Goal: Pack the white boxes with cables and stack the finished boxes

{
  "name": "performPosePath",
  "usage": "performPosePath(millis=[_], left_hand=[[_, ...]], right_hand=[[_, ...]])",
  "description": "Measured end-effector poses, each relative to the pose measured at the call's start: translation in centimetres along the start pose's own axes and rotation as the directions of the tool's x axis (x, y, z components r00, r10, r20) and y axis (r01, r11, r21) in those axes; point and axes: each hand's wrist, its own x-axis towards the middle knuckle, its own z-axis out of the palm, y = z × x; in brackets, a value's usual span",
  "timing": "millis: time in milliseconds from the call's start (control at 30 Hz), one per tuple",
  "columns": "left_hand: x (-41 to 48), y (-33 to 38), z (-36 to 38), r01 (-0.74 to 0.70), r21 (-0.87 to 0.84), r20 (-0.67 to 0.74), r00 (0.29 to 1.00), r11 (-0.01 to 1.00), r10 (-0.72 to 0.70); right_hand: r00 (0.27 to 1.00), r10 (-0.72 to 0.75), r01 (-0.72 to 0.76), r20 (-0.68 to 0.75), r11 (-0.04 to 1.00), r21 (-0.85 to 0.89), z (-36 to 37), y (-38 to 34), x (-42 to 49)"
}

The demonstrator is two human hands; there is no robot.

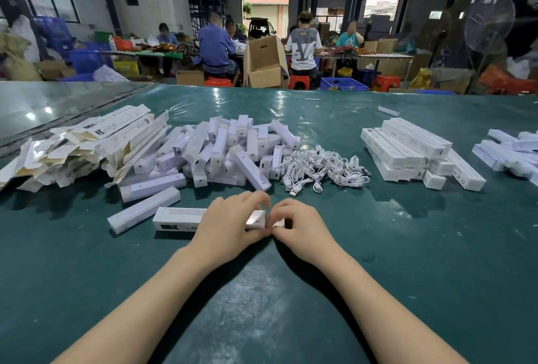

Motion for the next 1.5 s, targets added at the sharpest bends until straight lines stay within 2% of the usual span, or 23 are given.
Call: performPosePath(millis=[67, 133, 200, 300, 367, 400, 600, 767, 900, 1033, 1100, 1133, 1200, 1233, 1367, 1433, 1500], left_hand=[[0.2, -0.2, -0.1, 0.031, -0.076, 0.012, 0.999, 0.997, -0.03], [0.3, -0.3, -0.2, -0.011, -0.072, 0.0, 1.0, 0.997, 0.011], [0.0, -0.5, -0.2, -0.043, -0.117, 0.012, 0.999, 0.992, 0.044], [-0.2, -0.6, -0.4, -0.027, -0.192, 0.001, 1.0, 0.981, 0.027], [-0.4, -0.5, -0.4, -0.034, -0.217, -0.026, 0.999, 0.976, 0.029], [-0.4, -0.4, -0.4, -0.04, -0.219, -0.042, 0.999, 0.975, 0.032], [-0.5, 0.1, -0.6, -0.076, -0.222, -0.218, 0.976, 0.972, 0.027], [-0.6, 0.6, -0.6, -0.079, -0.219, -0.21, 0.977, 0.973, 0.032], [-0.6, 0.7, -0.8, -0.051, -0.247, -0.243, 0.97, 0.968, -0.011], [-0.6, 0.9, -0.7, -0.041, -0.248, -0.268, 0.963, 0.968, -0.028], [-0.7, 1.0, -0.6, -0.041, -0.236, -0.272, 0.962, 0.971, -0.025], [-0.7, 1.1, -0.6, -0.043, -0.228, -0.27, 0.962, 0.973, -0.021], [-0.7, 1.2, -0.6, -0.042, -0.224, -0.259, 0.966, 0.974, -0.018], [-0.7, 1.3, -0.7, -0.039, -0.23, -0.253, 0.967, 0.973, -0.021], [-0.6, 1.4, -0.7, -0.012, -0.251, -0.238, 0.97, 0.968, -0.05], [-0.5, 1.4, -0.6, -0.004, -0.242, -0.244, 0.968, 0.97, -0.056], [-0.4, 1.4, -0.5, 0.001, -0.239, -0.265, 0.962, 0.971, -0.066]], right_hand=[[1.0, 0.01, -0.01, -0.009, 1.0, -0.005, 0.1, 0.1, 0.1], [0.997, 0.045, -0.043, -0.056, 0.999, 0.025, 0.2, 0.1, 0.1], [0.981, 0.151, -0.126, -0.118, 0.972, 0.201, 0.2, -0.2, 0.1], [0.957, 0.287, -0.218, -0.045, 0.81, 0.545, -0.1, -0.7, 0.1], [0.961, 0.272, -0.228, 0.052, 0.672, 0.704, -0.3, -1.0, -0.1], [0.964, 0.254, -0.232, 0.084, 0.637, 0.736, -0.4, -1.1, -0.1], [0.954, 0.271, -0.277, 0.128, 0.632, 0.724, -0.8, -1.2, -0.1], [0.948, 0.296, -0.287, 0.114, 0.647, 0.707, -0.7, -1.3, -0.2], [0.951, 0.284, -0.269, 0.119, 0.576, 0.772, -0.9, -1.2, -0.2], [0.951, 0.288, -0.262, 0.113, 0.557, 0.789, -0.7, -1.2, -0.2], [0.958, 0.273, -0.247, 0.087, 0.633, 0.734, -0.6, -1.4, -0.2], [0.964, 0.262, -0.225, 0.047, 0.71, 0.667, -0.6, -1.4, -0.2], [0.973, 0.219, -0.161, -0.078, 0.876, 0.455, -0.3, -1.6, -0.2], [0.974, 0.186, -0.131, -0.128, 0.927, 0.351, -0.3, -1.7, -0.2], [0.974, 0.116, -0.086, -0.196, 0.984, 0.159, -0.1, -2.2, -0.4], [0.979, 0.013, -0.023, -0.205, 0.999, -0.046, 0.1, -2.3, -0.5], [0.975, -0.095, 0.039, -0.202, 0.964, -0.264, 0.2, -2.6, -0.6]])
